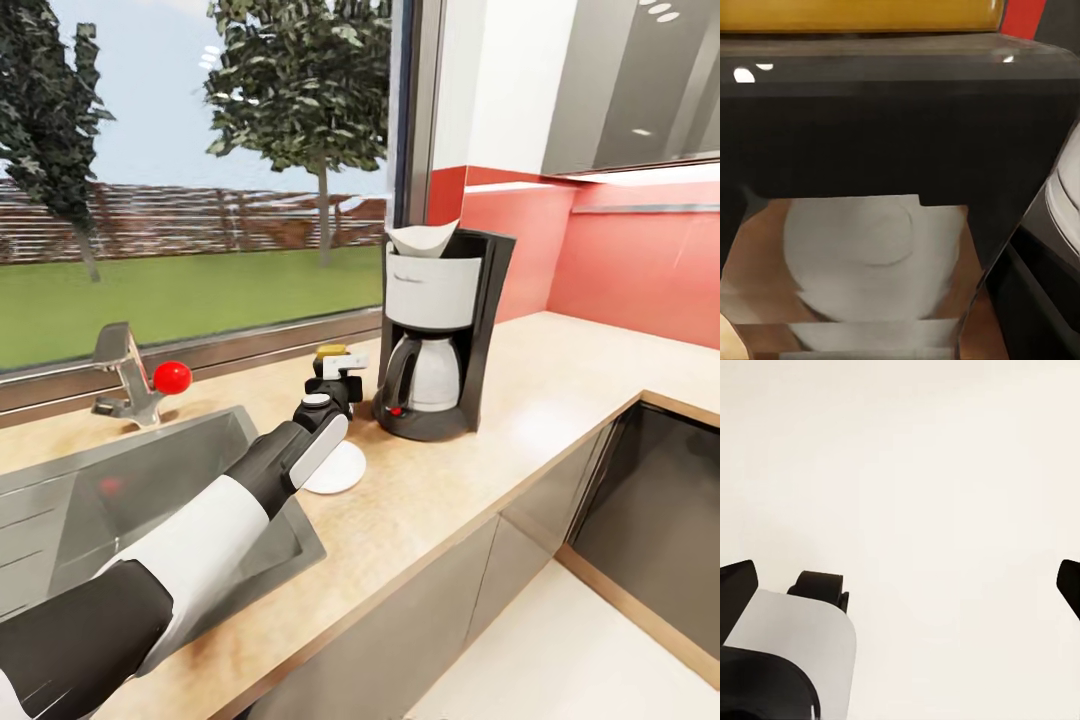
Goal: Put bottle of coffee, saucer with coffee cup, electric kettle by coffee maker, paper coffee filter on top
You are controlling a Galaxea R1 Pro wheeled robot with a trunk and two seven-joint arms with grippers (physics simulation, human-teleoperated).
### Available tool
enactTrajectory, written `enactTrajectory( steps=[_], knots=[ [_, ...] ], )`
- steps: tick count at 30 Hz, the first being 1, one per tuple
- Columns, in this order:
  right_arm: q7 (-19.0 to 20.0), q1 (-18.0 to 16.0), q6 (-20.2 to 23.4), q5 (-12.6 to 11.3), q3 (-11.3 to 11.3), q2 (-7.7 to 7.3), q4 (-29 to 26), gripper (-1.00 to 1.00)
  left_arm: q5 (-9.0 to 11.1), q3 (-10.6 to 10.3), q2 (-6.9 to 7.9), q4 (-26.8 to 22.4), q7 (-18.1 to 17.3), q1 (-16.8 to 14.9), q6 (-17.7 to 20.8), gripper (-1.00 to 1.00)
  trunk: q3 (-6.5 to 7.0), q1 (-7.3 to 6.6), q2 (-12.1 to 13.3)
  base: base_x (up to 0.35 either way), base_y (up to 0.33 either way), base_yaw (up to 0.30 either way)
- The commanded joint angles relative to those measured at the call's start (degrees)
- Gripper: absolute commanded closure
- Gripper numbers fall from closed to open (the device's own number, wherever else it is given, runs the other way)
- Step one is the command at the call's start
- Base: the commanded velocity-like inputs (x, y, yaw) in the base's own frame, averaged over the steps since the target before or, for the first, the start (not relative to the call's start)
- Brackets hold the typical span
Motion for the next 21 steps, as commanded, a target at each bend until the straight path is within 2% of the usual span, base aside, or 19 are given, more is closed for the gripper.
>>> enactTrajectory(
  steps=[1,21],
  knots=[
    [0.05,-0.03,-0.17,0.25,0.01,-0.02,0.04,-1.0,0.34,-0.2,0.03,-0.08,0.46,-0.06,0.13,1.0,-0.13,-0.01,-0.03,0.0,0.0,0.0],
    [0.05,-0.01,-0.17,0.27,0.01,-0.02,0.04,-1.0,0.34,-0.2,0.03,-0.15,0.46,-0.05,0.14,1.0,-1.35,-0.01,-0.03,0.0,0.0,0.0]
  ],
)
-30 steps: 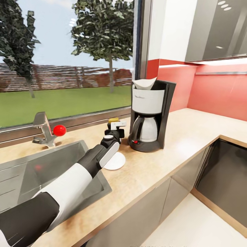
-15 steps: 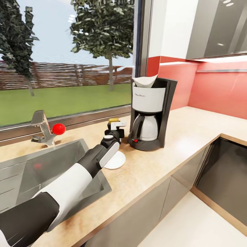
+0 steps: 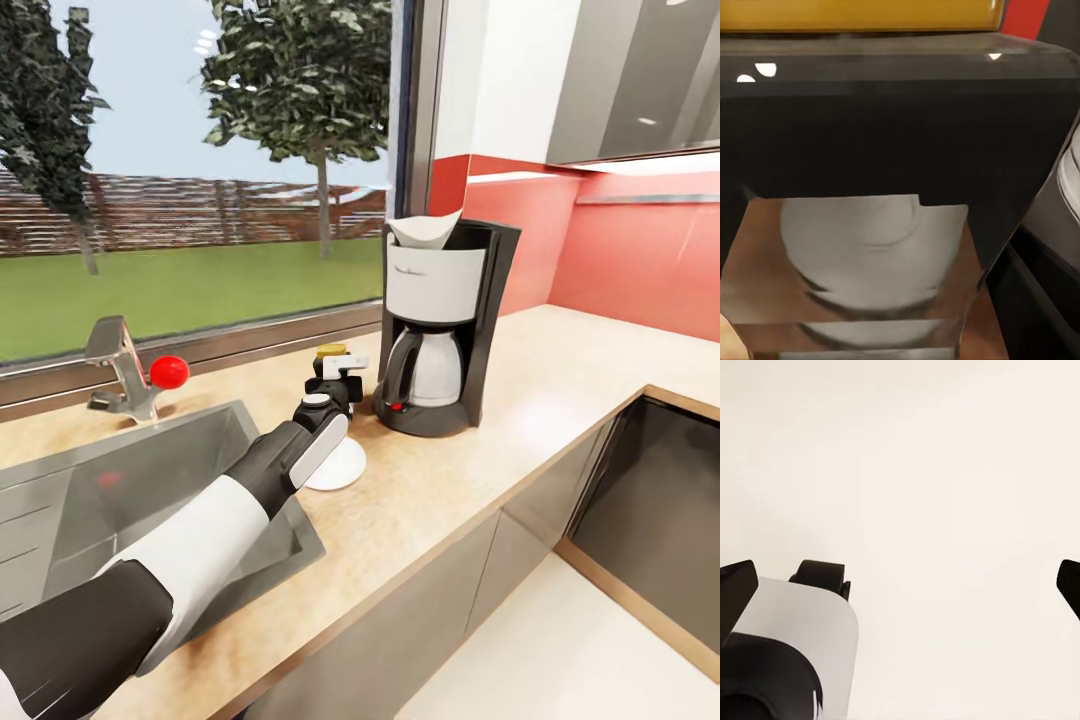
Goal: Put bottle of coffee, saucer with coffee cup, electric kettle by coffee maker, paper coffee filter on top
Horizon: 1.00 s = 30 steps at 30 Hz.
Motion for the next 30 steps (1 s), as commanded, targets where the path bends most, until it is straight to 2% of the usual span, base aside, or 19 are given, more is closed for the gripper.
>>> enactTrajectory(
  steps=[1,15,30],
  knots=[
    [0.05,-0.05,-0.17,0.27,0.01,-0.02,0.04,-1.0,0.36,-0.2,0.03,-0.08,0.46,-0.08,0.13,1.0,-0.07,-0.01,-0.03,0.0,0.0,0.0],
    [0.05,-0.03,-0.17,0.22,0.01,-0.02,0.04,-1.0,0.36,-0.21,0.03,-0.08,0.46,-0.07,0.12,1.0,-0.87,-0.01,-0.03,0.0,0.0,0.0],
    [0.05,-0.05,-0.17,0.23,0.01,-0.02,0.05,-1.0,0.36,-0.2,0.03,-0.08,0.46,-0.11,0.12,1.0,-0.94,-0.01,-0.03,0.0,0.0,0.0]
  ],
)
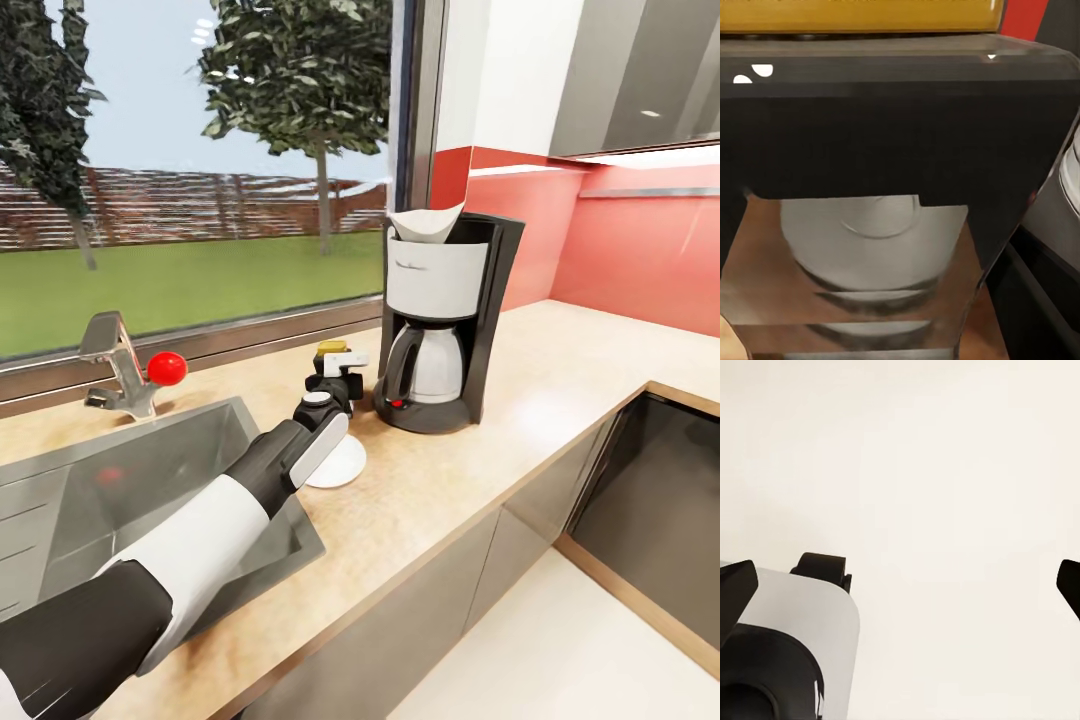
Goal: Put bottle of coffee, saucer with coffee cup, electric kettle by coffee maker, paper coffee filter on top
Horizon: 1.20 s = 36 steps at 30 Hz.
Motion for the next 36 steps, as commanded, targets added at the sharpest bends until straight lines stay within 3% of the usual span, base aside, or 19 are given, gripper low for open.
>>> enactTrajectory(
  steps=[1,3,4,36],
  knots=[
    [0.05,-0.02,-0.17,0.26,0.02,-0.02,0.03,-1.0,1.29,-0.2,0.03,0.77,0.45,-0.03,-0.01,1.0,-0.07,0.0,-0.02,0.0,0.0,0.0],
    [0.05,-0.02,-0.17,0.3,0.02,-0.02,0.03,-1.0,1.31,-0.2,0.03,0.77,0.45,-0.01,-0.01,1.0,-0.07,0.0,-0.02,0.0,0.0,0.0],
    [0.05,-0.02,-0.17,0.28,0.02,-0.02,0.03,-1.0,1.31,-0.2,0.03,0.77,0.45,-0.02,0.02,-1.0,-0.07,0.0,-0.02,0.0,0.0,0.0],
    [0.05,-0.03,-0.17,0.27,0.02,-0.02,0.03,-1.0,1.33,-0.2,0.03,0.68,0.45,-0.01,-0.01,-1.0,-0.07,0.0,-0.02,0.0,0.0,0.0]
  ],
)
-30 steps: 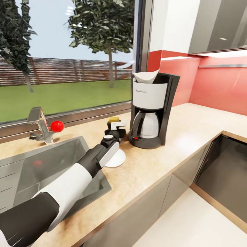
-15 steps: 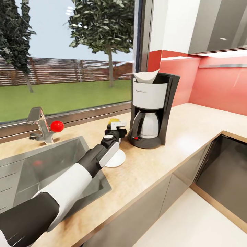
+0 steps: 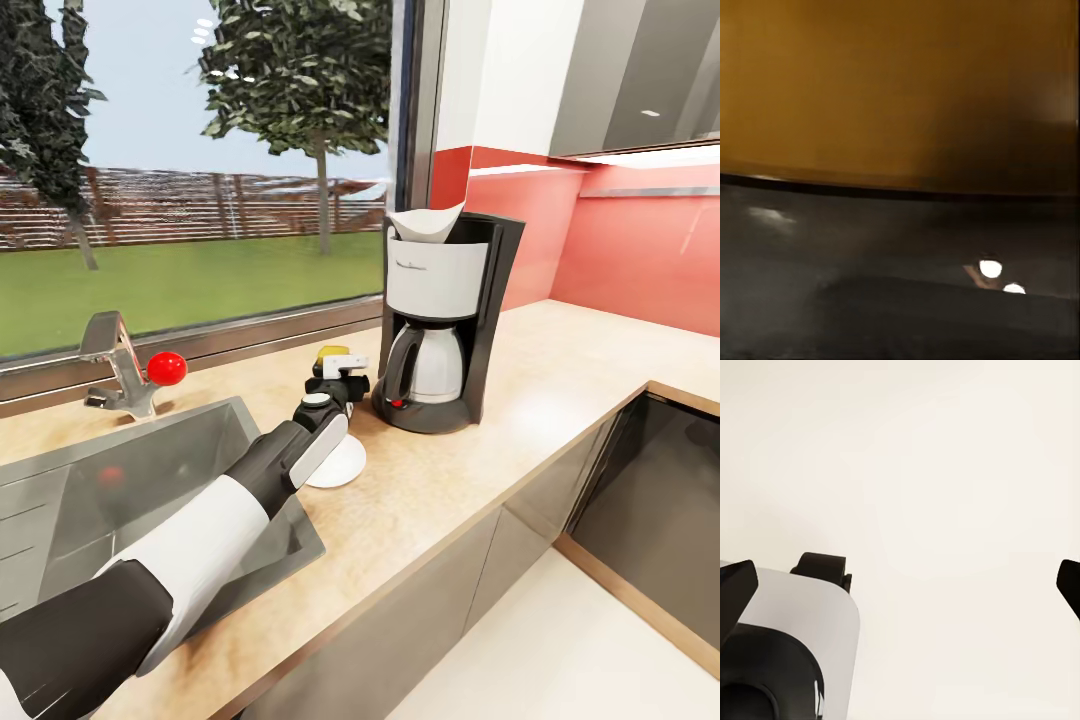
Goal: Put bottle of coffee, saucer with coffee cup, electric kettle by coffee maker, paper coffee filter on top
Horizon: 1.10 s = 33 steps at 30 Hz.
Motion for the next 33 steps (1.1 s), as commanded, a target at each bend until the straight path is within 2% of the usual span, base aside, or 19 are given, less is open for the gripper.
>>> enactTrajectory(
  steps=[1,19,33],
  knots=[
    [0.05,-0.04,-0.17,0.25,0.01,-0.02,0.04,-1.0,0.42,-0.2,0.03,-0.07,0.46,-0.07,0.12,-1.0,-0.06,0.0,-0.03,0.0,0.0,0.0],
    [0.05,0.0,-0.19,0.24,0.01,-0.03,0.02,-1.0,0.42,-0.2,0.07,-0.07,0.46,-0.04,0.04,-1.0,-0.06,0.0,-0.03,0.0,0.0,0.0],
    [0.05,-0.01,-0.17,0.22,0.01,-0.02,0.02,-1.0,0.39,-0.11,0.12,-0.16,0.46,-0.07,-0.05,-1.0,-0.06,0.0,-0.03,-0.086,0.0,0.0]
  ],
)
